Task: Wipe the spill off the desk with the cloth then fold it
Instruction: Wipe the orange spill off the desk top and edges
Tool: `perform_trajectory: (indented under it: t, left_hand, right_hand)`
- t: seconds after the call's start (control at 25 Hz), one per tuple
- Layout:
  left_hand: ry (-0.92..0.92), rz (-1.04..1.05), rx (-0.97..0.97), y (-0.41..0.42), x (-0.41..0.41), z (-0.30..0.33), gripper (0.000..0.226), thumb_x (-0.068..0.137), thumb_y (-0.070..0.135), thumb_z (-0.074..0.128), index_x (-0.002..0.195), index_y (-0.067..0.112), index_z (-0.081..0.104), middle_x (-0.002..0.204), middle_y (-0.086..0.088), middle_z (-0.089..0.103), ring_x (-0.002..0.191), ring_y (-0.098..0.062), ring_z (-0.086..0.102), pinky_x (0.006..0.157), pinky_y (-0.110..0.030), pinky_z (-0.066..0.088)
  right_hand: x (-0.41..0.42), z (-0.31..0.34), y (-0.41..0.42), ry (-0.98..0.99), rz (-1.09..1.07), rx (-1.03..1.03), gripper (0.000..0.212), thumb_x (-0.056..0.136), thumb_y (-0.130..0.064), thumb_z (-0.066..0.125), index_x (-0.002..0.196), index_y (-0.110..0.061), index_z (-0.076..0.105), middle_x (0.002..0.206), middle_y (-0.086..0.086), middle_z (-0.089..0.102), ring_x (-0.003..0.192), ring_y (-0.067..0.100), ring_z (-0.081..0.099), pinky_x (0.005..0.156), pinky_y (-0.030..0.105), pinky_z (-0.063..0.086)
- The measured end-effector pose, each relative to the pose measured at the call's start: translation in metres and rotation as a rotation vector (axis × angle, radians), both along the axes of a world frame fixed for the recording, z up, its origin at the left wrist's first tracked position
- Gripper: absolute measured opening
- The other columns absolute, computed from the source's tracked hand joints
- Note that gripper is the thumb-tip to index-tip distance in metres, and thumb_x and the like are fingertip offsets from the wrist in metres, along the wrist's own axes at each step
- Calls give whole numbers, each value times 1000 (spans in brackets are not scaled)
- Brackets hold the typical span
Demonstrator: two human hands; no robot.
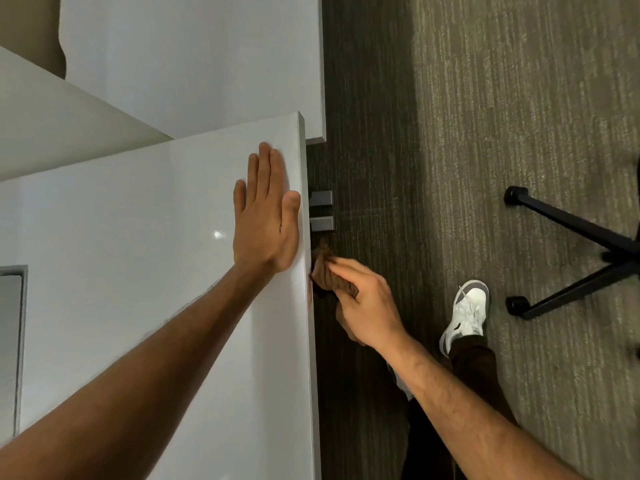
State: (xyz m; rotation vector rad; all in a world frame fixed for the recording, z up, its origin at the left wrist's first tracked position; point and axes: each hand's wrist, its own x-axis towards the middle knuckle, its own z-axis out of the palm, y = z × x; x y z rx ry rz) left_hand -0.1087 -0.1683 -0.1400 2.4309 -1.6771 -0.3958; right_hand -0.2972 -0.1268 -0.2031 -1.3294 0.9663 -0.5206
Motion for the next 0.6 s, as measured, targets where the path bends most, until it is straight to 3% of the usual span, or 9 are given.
perform_trajectory:
  t: [0.16,0.24,0.36,0.48,0.6]
  left_hand:
    - [-1,0,0,0,0,1,73,103,54,5,166,18,0,176,-3,-7,162,-20,-10,131,-48,-5]
    - [7,-1,2,0,0,1,72,104,51,7,166,16,0,176,-3,-7,162,-20,-10,131,-48,-5]
    - [18,2,1,0,0,3,71,105,49,8,166,15,0,176,-5,-6,162,-21,-9,131,-48,-4]
    - [26,4,-6,-1,-1,4,71,104,49,6,166,15,2,176,-5,-4,162,-22,-8,131,-47,-4]
    - [8,4,-8,0,0,3,69,106,45,9,167,14,2,176,-6,-4,162,-22,-8,131,-48,-4]
  right_hand:
    - [-14,-3,-6,-72,-325,210,48,95,1,60,134,-27,62,130,-11,66,122,-1,60,106,29,51]
    - [-6,2,-20,-124,-378,246,48,96,-3,59,136,-29,60,130,-11,67,123,1,61,105,29,51]
    - [21,20,-32,-199,-246,199,54,96,-3,58,140,-34,55,137,-13,61,128,-1,56,107,21,47]
    - [35,25,-31,-171,-153,103,57,94,4,59,143,-25,52,141,-15,54,133,-5,48,110,12,37]
    - [25,20,-18,-158,-123,117,58,92,7,59,141,-25,53,140,-12,56,132,-3,50,114,23,40]
